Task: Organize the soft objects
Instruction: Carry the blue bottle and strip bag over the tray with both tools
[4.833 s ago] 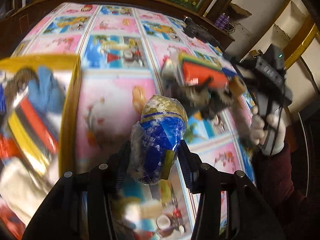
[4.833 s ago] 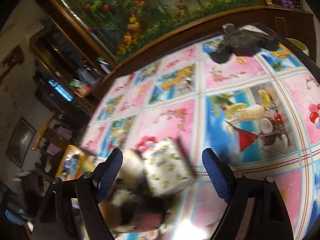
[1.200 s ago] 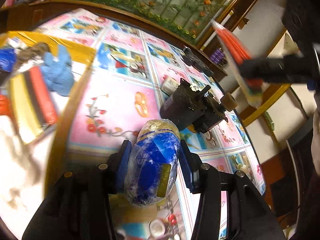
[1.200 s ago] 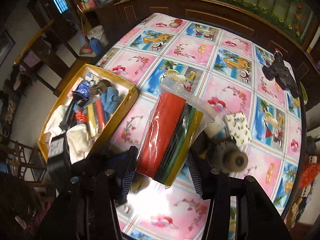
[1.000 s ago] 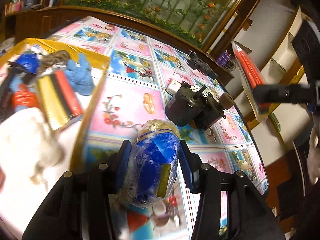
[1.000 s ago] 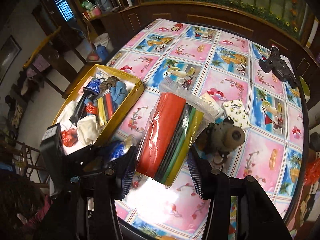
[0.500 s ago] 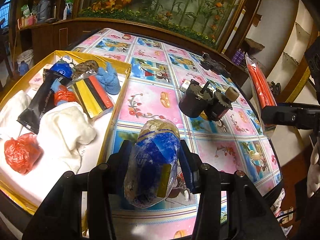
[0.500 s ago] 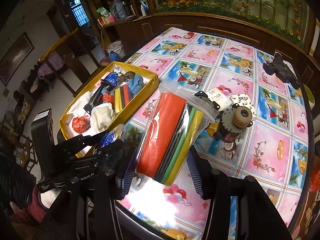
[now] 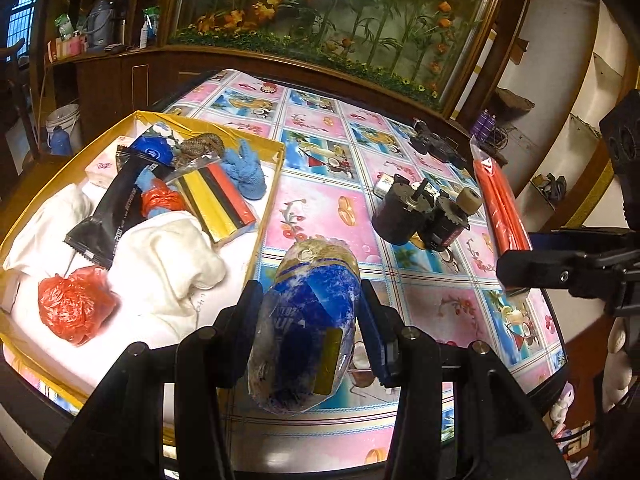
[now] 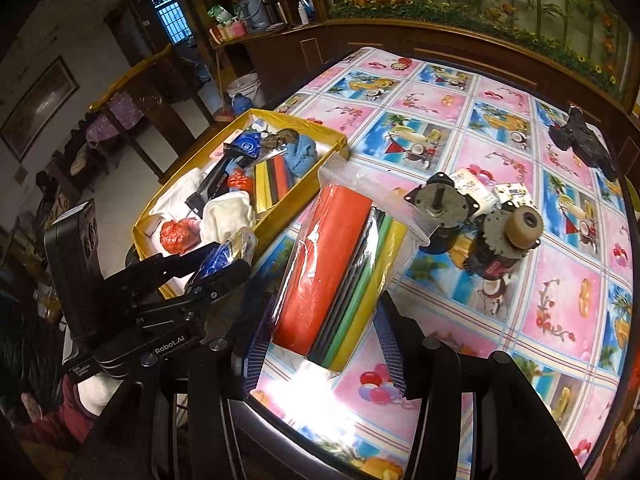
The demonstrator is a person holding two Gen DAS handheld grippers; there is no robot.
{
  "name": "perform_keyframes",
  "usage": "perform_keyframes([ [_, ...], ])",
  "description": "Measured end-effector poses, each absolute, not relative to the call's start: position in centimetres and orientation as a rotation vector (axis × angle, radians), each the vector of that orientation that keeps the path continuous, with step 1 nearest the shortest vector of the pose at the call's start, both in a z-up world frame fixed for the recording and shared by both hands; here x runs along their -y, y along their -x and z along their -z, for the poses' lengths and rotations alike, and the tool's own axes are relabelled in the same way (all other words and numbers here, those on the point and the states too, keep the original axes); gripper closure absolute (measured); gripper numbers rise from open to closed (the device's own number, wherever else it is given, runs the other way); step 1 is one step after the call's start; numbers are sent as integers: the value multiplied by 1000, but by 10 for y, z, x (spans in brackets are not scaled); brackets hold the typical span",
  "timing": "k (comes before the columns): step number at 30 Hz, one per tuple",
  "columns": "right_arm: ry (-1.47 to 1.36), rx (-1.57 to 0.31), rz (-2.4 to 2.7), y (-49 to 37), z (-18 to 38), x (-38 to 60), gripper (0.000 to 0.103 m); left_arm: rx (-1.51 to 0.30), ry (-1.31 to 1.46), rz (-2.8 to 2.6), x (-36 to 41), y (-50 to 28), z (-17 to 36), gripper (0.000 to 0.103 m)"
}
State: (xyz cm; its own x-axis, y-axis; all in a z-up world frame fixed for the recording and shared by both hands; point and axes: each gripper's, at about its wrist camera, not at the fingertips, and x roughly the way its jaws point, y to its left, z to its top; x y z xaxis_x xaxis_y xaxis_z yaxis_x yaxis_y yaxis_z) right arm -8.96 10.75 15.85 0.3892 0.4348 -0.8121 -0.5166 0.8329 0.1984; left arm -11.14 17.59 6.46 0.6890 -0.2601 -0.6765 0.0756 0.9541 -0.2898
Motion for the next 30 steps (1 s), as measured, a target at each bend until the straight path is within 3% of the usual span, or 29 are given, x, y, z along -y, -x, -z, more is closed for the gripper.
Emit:
perform_keyframes([
  [30, 139, -1055, -760, 72, -116, -209, 53, -752, 418, 37, -279, 129, -56, 58],
])
